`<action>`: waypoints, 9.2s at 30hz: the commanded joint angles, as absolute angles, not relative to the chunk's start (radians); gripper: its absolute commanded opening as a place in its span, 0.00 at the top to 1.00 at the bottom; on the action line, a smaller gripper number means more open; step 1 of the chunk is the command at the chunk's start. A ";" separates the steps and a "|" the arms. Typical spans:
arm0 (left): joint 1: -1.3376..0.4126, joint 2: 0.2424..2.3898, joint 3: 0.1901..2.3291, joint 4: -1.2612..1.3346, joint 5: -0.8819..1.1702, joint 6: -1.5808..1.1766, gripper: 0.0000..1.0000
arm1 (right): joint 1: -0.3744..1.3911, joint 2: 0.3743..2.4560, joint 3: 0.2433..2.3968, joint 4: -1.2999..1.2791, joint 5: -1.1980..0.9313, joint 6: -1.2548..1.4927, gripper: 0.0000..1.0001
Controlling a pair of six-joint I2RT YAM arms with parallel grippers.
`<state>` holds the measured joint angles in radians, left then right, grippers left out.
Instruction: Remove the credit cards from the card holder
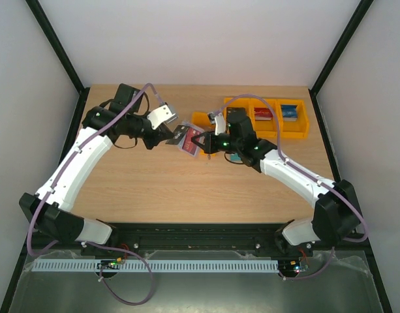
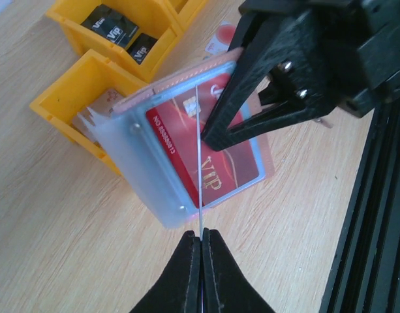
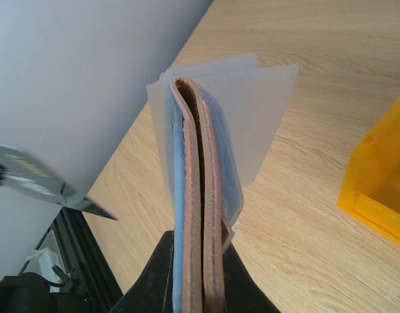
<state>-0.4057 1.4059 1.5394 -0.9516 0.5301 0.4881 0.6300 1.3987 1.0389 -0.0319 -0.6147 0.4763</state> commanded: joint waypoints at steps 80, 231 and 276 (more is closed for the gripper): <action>-0.104 1.305 1.560 -1.149 1.168 0.589 0.30 | 0.793 1.251 1.112 -0.242 -0.696 0.083 0.98; -0.078 1.230 0.747 -0.135 0.770 -0.391 0.01 | 0.153 1.294 1.213 -0.206 -0.399 0.345 0.01; -0.014 1.352 0.752 -0.123 0.760 -0.305 0.01 | 0.256 2.135 1.644 -0.086 -0.202 0.416 0.71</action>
